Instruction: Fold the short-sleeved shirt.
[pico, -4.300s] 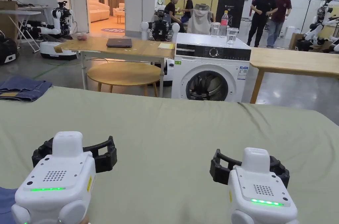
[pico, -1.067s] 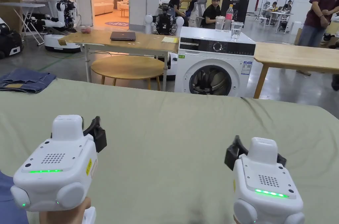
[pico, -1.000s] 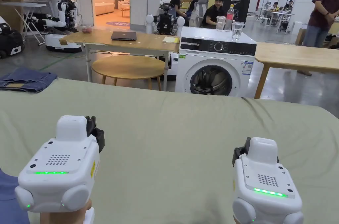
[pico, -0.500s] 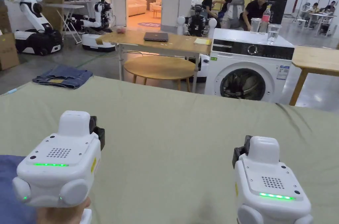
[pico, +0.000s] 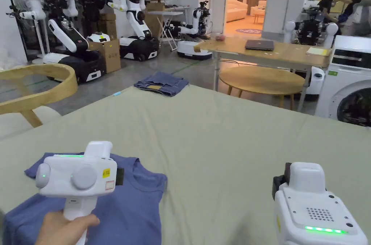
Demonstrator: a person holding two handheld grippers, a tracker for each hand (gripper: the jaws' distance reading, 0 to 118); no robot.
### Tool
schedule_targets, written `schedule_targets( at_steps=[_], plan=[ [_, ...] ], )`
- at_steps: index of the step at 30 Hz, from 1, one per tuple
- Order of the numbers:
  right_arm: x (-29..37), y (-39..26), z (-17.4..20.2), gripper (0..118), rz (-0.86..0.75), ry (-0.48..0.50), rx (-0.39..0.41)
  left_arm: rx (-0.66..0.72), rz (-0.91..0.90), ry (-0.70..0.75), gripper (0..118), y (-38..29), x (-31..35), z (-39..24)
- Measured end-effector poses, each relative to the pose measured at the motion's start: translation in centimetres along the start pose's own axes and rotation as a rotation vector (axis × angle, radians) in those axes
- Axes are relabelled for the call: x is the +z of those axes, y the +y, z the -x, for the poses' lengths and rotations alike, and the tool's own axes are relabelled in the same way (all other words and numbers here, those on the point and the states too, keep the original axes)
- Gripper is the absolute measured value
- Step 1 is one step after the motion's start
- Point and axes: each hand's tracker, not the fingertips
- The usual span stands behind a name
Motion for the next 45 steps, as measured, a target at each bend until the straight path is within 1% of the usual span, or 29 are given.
schedule_targets(
  at_steps=[1, 4, 5, 6, 10, 13, 16, 18, 19, 21, 22, 23, 24, 26, 28, 32, 36, 40, 45],
  plan=[
    [-0.1, -0.2, 0.2, 0, 0.008, 0.007, 0.007, 0.022, 0.055, -0.040, 0, -0.2, -0.4, 0.2],
    [-0.4, -1.0, 0.0, 0, 0.030, 0.021, 0.022, 0.055, 0.143, -0.070, 62, -0.7, -2.4, 0.3],
    [-0.4, -1.1, -0.1, 0, 0.036, 0.021, 0.029, 0.058, 0.170, -0.079, 79, -1.1, -3.0, 0.3],
    [-0.6, -1.3, -0.3, 0, 0.040, 0.021, 0.035, 0.062, 0.196, -0.079, 81, -1.2, -3.4, 0.1],
    [-0.9, -1.8, -0.9, 0, 0.059, 0.013, 0.047, 0.121, 0.246, -0.165, 81, -1.7, -6.0, -0.9],
    [-1.0, -2.1, -1.5, 0, 0.074, 0.010, 0.042, 0.105, 0.311, -0.163, 81, -2.5, -8.7, -2.3],
    [-0.9, -2.4, -2.0, 0, 0.081, 0.002, 0.047, 0.002, 0.380, -0.043, 80, -3.9, -11.3, -4.0],
    [-0.8, -2.5, -2.4, 0, 0.087, -0.004, 0.048, -0.133, 0.301, 0.024, 77, -4.8, -10.7, -5.5],
    [-0.8, -2.5, -2.6, 0, 0.088, -0.007, 0.048, -0.157, 0.283, 0.050, 73, -5.0, -10.5, -6.1],
    [-0.6, -2.6, -3.1, 0, 0.093, -0.017, 0.044, -0.183, 0.257, 0.046, 56, -5.5, -10.0, -6.8],
    [-0.6, -2.6, -3.2, 0, 0.095, -0.018, 0.041, -0.185, 0.253, 0.052, 43, -5.6, -9.9, -6.8],
    [-0.6, -2.6, -3.4, 0, 0.097, -0.021, 0.038, -0.192, 0.236, 0.070, 20, -5.6, -9.7, -6.7],
    [-0.5, -2.6, -3.7, 0, 0.098, -0.023, 0.037, -0.188, 0.219, 0.097, 0, -5.6, -9.6, -6.4],
    [0.2, -2.3, -3.8, 0, 0.098, -0.031, 0.038, -0.112, 0.220, 0.034, 0, -5.4, -9.3, -5.2],
    [0.7, -2.0, -4.1, 0, 0.094, -0.040, 0.041, -0.082, 0.181, 0.002, 0, -5.1, -8.5, -4.7],
    [1.7, -1.2, -5.3, 0, 0.081, -0.064, 0.029, -0.065, 0.045, -0.024, 0, -3.3, -5.4, -4.3],
    [2.3, -0.5, -6.9, 0, 0.071, -0.094, 0.019, 0.027, -0.097, -0.085, 0, 0.4, -1.8, -3.8],
    [2.9, 0.0, -8.8, 0, 0.055, -0.128, 0.015, 0.019, -0.229, -0.168, 0, 4.8, 3.1, -6.2],
    [4.1, 0.7, -11.4, 0, 0.033, -0.170, -0.001, -0.044, -0.292, -0.293, 0, 9.5, 6.1, -11.5]
  ],
)
